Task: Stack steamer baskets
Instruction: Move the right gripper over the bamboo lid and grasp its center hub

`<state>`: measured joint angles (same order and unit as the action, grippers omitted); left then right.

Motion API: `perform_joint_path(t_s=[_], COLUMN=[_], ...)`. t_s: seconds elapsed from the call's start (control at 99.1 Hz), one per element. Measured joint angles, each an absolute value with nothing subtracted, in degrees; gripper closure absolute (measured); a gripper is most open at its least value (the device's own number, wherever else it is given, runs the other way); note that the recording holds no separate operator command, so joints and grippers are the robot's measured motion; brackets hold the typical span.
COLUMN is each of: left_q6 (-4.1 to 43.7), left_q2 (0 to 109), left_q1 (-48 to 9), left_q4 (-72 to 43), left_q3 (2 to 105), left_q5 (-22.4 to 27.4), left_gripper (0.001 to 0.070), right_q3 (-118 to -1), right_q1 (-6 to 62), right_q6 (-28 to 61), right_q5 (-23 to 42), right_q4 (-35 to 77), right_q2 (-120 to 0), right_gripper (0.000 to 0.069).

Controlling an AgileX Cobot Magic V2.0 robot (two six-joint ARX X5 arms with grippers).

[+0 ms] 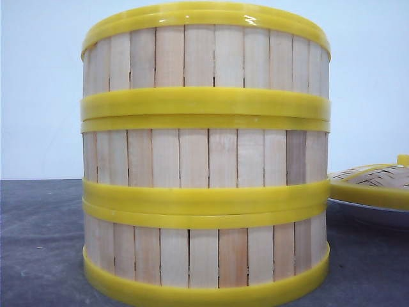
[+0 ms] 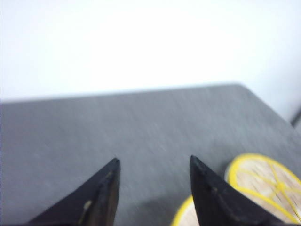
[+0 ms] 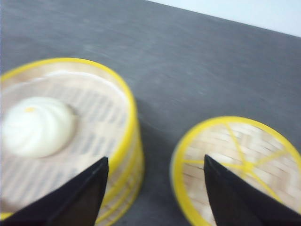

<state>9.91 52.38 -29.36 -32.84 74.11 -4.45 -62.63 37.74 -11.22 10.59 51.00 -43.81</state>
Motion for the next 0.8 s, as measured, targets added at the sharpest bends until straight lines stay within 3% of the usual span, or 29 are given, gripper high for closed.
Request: perform_joint_path(t_s=[0.444,0.797], left_q6=[6.15,8.80], left_q2=[38.09,30.06], left_q1=[-29.36,-29.39], left_q4=[-45.30,-46.63], left_q3=[72.38,60.42], left_q5=[-6.07,-4.16], left_gripper=[0.0434,0.0434], right_q3=[-62.63,-62.63], right_q1=[27.59,15.46], right_q6=[-13.52,-12.01], right_q5=[10.48,3.95], right_q4=[51.72,50.50], right_q2=[-56.16,-70.13], right_gripper=[0.0293,0.0293])
